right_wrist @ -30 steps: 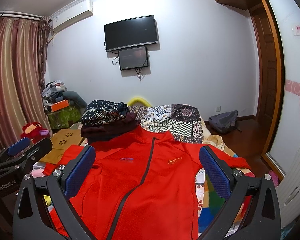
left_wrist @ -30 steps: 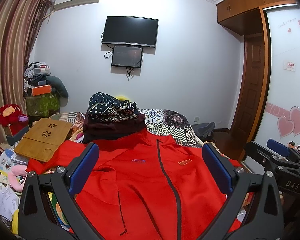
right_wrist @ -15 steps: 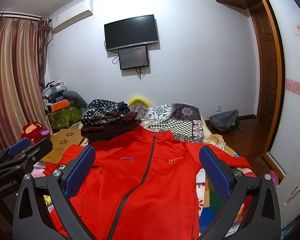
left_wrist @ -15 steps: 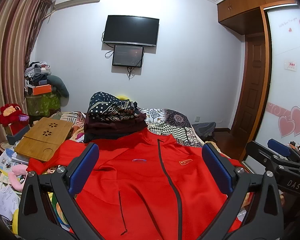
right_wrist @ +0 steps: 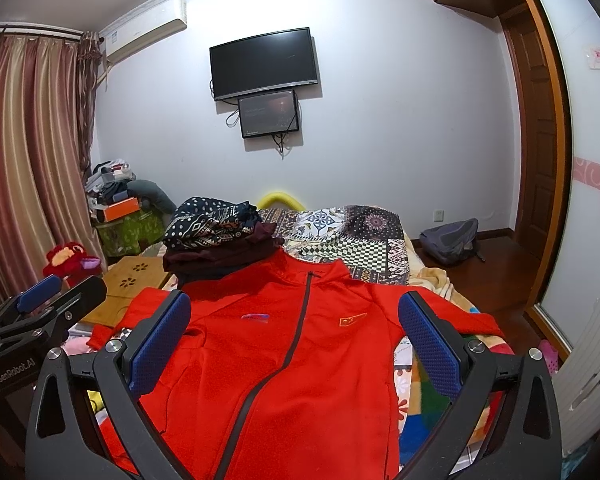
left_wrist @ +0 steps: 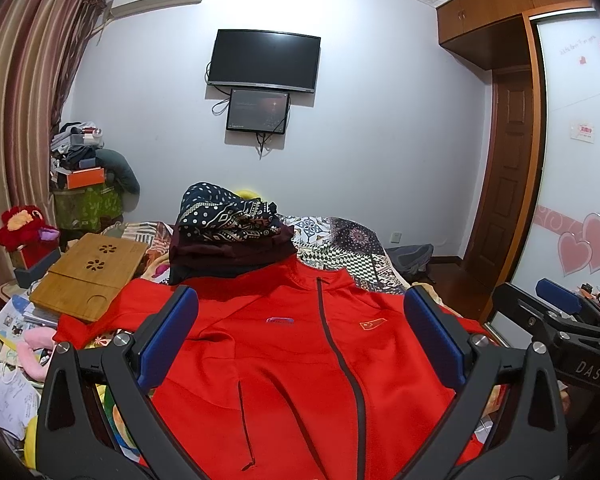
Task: Fold large clothes
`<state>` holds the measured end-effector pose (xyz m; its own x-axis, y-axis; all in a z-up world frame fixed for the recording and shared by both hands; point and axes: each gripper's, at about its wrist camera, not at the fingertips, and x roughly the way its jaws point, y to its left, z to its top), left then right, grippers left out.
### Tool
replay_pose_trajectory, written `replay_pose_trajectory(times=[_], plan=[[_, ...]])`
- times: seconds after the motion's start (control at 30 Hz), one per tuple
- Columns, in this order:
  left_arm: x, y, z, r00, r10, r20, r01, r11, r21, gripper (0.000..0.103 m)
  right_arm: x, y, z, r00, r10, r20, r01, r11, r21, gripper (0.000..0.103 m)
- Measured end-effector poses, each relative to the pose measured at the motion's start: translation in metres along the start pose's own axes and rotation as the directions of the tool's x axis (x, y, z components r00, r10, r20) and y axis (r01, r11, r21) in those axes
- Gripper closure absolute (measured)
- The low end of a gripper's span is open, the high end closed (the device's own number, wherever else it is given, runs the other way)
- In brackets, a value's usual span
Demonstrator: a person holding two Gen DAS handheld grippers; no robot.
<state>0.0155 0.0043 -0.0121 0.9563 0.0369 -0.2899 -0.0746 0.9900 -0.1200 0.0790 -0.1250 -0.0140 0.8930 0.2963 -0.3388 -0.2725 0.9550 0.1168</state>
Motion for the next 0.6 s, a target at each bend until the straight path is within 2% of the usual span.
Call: replay_pose_trajectory(times=[0.6], plan=[[0.013,0.004,-0.001,1.000,0.008,-0.025,-0.008,1.000,-0.011,0.000,0.014,-0.001,-0.001,0.999,-0.003,-0.033,0.003,1.000,-0.003,0.000]])
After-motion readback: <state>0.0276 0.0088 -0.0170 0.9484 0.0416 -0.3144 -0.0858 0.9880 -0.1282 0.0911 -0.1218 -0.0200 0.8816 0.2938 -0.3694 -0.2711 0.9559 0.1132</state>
